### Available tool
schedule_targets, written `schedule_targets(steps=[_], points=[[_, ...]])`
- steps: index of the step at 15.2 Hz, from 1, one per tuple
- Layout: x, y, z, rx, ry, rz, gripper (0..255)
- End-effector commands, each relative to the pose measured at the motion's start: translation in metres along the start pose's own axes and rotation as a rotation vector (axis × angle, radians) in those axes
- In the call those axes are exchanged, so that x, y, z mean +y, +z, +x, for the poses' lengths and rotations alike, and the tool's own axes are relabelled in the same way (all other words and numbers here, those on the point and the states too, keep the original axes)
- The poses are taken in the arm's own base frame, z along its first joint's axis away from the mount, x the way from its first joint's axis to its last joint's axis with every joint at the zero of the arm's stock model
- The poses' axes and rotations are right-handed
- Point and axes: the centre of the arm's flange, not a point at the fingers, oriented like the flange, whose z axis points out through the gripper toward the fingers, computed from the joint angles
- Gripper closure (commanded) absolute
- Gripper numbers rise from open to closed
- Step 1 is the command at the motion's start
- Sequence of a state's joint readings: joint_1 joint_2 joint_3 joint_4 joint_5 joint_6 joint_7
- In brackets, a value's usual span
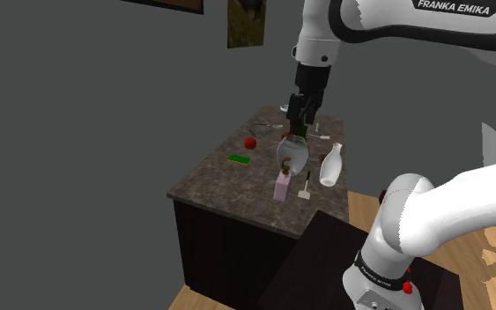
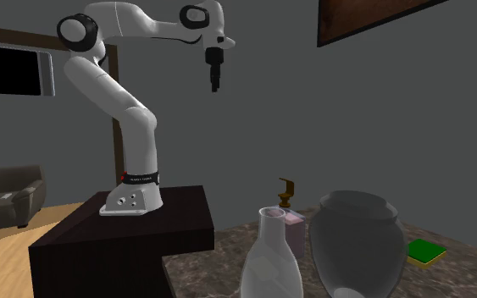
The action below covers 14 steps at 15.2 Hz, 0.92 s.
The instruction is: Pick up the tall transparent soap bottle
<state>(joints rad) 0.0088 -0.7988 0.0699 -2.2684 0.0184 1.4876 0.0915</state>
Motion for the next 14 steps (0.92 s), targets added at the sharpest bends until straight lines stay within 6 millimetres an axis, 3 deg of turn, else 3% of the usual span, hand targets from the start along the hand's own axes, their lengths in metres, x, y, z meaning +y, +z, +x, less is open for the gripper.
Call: schedule_targets(steps=[1,14], points=[[0.0,0.0,0.0,0.0,0.0,0.0,0],[0.121,0.105,0.079,-0.039,0.032,0.036,0]])
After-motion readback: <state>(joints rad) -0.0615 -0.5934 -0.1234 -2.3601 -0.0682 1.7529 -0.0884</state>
